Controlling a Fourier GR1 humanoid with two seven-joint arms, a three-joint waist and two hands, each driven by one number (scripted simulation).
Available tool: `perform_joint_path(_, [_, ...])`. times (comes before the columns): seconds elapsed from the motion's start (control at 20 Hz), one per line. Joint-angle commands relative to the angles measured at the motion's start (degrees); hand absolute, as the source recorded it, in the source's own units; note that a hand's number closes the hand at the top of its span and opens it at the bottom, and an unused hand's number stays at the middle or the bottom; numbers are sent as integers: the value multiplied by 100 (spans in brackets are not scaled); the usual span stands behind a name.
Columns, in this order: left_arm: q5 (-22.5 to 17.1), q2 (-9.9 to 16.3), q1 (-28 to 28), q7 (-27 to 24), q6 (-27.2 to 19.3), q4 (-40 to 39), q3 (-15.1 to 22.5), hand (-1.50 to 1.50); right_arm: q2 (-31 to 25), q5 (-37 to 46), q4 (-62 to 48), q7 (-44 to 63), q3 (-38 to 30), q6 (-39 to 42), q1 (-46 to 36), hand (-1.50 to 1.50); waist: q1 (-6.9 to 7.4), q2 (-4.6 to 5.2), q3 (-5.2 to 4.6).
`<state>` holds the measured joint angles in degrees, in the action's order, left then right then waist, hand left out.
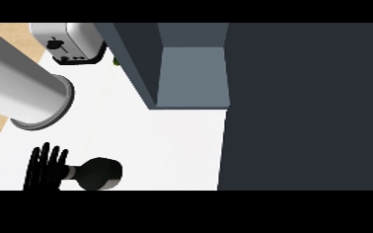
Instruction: Pick up the wine, place it into the cabinet and close the cabinet
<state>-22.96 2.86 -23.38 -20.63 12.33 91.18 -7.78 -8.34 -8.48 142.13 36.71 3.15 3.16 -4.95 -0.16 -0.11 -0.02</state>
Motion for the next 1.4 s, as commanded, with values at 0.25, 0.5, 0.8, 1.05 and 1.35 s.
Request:
perform_joint_path(0.25, [223, 20, 540, -252, 64, -902, -97, -150, 68, -337, 927, 587, 66, -98, 79, -150, -15, 1, -1])
perform_joint_path(0.5, [264, -149, 366, -230, 19, -656, 41, -150, 147, -360, 939, 191, 37, 132, 519, -150, -4, -2, 3])
perform_joint_path(0.8, [340, -79, 822, -739, 300, -1774, -103, -150, 29, -403, 1140, 795, 29, -24, 77, -150, -18, -2, -2])
perform_joint_path(1.05, [338, -150, 1013, -906, 290, -1940, -84, -150, 214, -118, 1063, 575, 241, -83, 102, -150, -15, -1, -2])
perform_joint_path(1.35, [70, -120, 1212, -1131, 648, -2456, -230, -150, 215, -310, 781, 40, -27, 258, 546, -150, -21, 4, 1])
